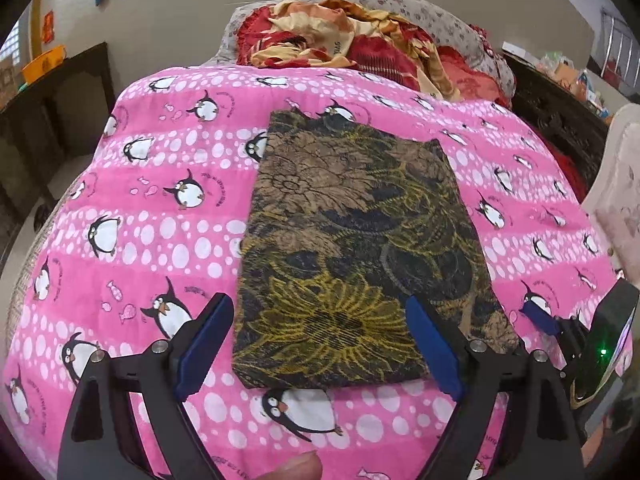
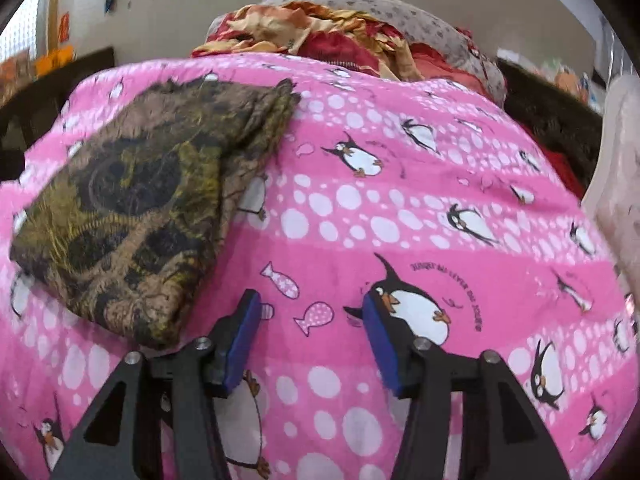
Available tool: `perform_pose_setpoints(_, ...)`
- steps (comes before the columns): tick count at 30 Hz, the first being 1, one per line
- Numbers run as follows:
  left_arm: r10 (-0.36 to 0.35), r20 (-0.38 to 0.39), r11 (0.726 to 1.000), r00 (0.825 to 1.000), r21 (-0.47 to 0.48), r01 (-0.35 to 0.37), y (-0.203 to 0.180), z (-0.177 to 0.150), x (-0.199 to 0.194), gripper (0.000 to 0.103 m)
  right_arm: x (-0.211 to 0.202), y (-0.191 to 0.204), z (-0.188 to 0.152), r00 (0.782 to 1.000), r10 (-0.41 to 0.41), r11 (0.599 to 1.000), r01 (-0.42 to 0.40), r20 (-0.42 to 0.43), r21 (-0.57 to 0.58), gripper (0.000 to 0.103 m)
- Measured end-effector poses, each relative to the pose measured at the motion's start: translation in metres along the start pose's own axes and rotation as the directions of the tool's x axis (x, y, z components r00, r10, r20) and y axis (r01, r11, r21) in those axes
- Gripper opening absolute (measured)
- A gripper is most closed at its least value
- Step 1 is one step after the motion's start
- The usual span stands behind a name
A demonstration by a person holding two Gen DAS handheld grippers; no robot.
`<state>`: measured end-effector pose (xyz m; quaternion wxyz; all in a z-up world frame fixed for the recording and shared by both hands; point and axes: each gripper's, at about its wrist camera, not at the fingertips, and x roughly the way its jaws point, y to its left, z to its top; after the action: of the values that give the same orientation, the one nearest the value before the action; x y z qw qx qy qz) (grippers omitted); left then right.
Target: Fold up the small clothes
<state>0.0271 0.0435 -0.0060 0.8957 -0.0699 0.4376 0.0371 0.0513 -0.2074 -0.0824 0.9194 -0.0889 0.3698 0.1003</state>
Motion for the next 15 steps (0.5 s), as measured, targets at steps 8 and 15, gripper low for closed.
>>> perform_pose_setpoints(8, 0.048, -0.028, 0.998, 0.998, 0.044, -0.047, -0.014, -0.006, 0.005, 0.071, -0.002, -0.005, -0.001, 0.999, 0.035, 0.999, -0.035, 0.008, 0.023, 0.061)
perform_pose_setpoints(15, 0.054, -0.035, 0.998, 0.998, 0.030, -0.053, -0.007, -0.007, 0.004, 0.071, -0.008, -0.011, -0.004, 0.999, 0.048, 0.997, -0.047, -0.014, 0.069, 0.069)
